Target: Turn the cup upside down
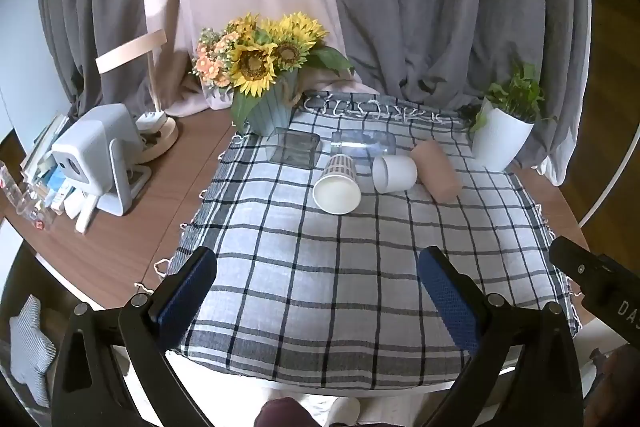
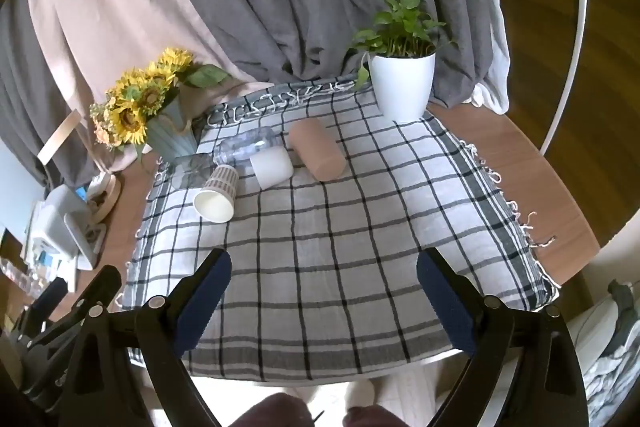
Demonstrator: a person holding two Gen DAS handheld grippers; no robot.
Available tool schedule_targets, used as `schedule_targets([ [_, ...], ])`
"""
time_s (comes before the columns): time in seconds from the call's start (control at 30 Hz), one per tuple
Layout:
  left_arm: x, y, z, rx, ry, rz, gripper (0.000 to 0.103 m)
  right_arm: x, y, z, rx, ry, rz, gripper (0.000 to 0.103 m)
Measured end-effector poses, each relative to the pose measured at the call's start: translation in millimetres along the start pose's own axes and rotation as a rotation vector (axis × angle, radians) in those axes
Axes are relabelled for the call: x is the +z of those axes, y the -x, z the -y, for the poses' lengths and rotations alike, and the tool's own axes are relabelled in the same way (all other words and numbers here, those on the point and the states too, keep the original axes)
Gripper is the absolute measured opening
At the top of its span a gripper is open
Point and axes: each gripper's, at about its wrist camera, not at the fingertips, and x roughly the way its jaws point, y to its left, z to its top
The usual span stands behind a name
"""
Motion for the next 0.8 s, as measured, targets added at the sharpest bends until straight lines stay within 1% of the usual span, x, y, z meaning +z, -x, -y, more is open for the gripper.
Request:
schedule_targets([
  [0.33, -0.5, -2.1, 0.4, -0.005, -0.001, -0.012, 0.103, 0.0, -2.3, -3.5, -0.003, 0.0, -0.003, 0.094],
  [0.8, 3.0, -6.1, 0.3, 0.006, -0.006, -0.007, 0.103, 1.9, -3.5, -2.2, -0.001, -0.001, -0.006, 0.094],
])
